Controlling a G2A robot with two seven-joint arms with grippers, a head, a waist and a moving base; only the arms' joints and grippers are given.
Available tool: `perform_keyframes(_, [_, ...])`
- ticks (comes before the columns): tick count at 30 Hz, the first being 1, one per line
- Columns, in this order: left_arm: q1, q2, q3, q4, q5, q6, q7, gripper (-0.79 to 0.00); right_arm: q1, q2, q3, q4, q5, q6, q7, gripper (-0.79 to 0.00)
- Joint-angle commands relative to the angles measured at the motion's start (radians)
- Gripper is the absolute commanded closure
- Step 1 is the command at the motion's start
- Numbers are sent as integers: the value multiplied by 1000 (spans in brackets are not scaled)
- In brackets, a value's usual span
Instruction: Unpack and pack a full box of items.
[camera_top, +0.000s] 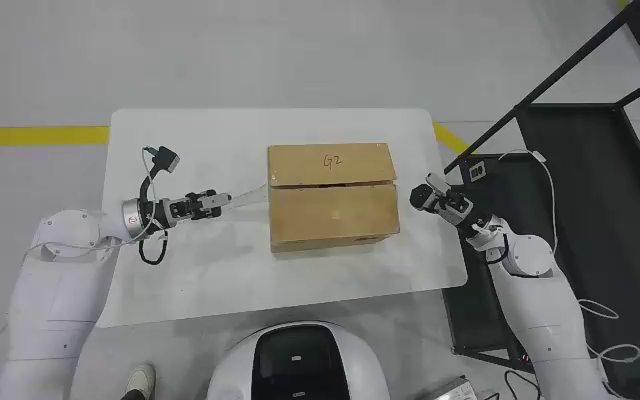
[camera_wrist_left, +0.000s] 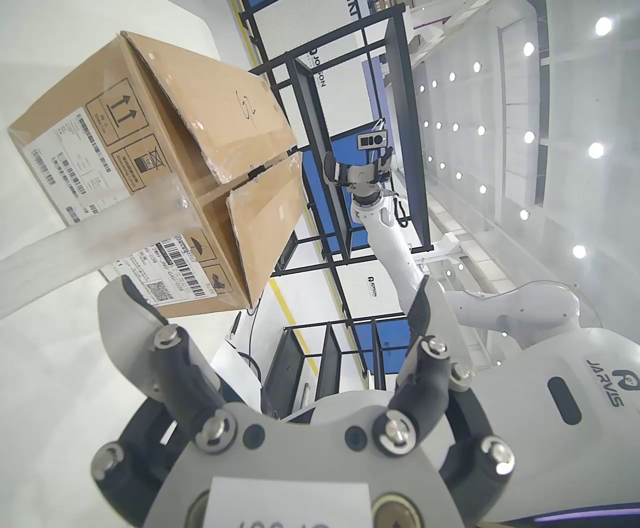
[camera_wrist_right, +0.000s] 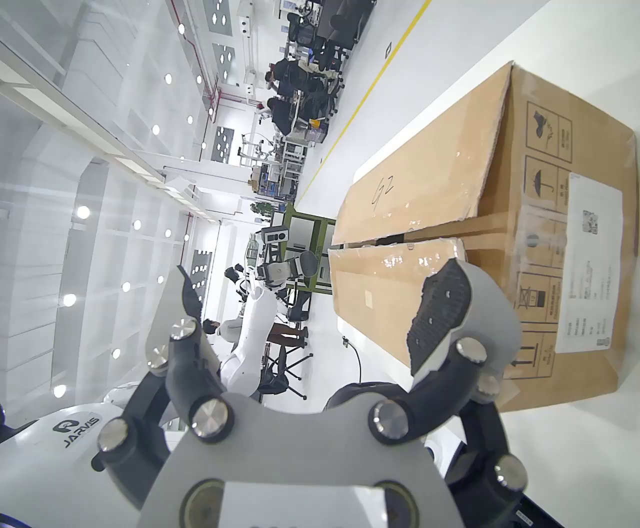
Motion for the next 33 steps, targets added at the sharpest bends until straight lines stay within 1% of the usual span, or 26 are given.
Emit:
perform_keyframes(1, [0,0,0,0,0,0,0,-785,0,0,0,0,0,0,0,-784])
perform_keyframes(9, [0,0,0,0,0,0,0,-785,0,0,0,-4,-3,5,-9,-785])
perform_keyframes(13, [0,0,0,0,0,0,0,-785,25,2,4,-9,-24,39,-22,-785])
perform_keyframes(16, [0,0,0,0,0,0,0,-785,66,4,-7,43,-40,58,-3,-785])
perform_keyframes(19, [0,0,0,0,0,0,0,-785,121,3,-47,111,-115,43,17,-785])
perform_keyframes(21, [0,0,0,0,0,0,0,-785,152,0,-80,156,-135,25,31,-785])
perform_keyframes(24, [0,0,0,0,0,0,0,-785,195,-6,-118,222,-142,-5,38,-785])
perform_keyframes(27, [0,0,0,0,0,0,0,-785,228,-10,-142,269,-114,-26,71,-785])
perform_keyframes(33, [0,0,0,0,0,0,0,-785,262,-13,-173,311,-75,-53,151,-785])
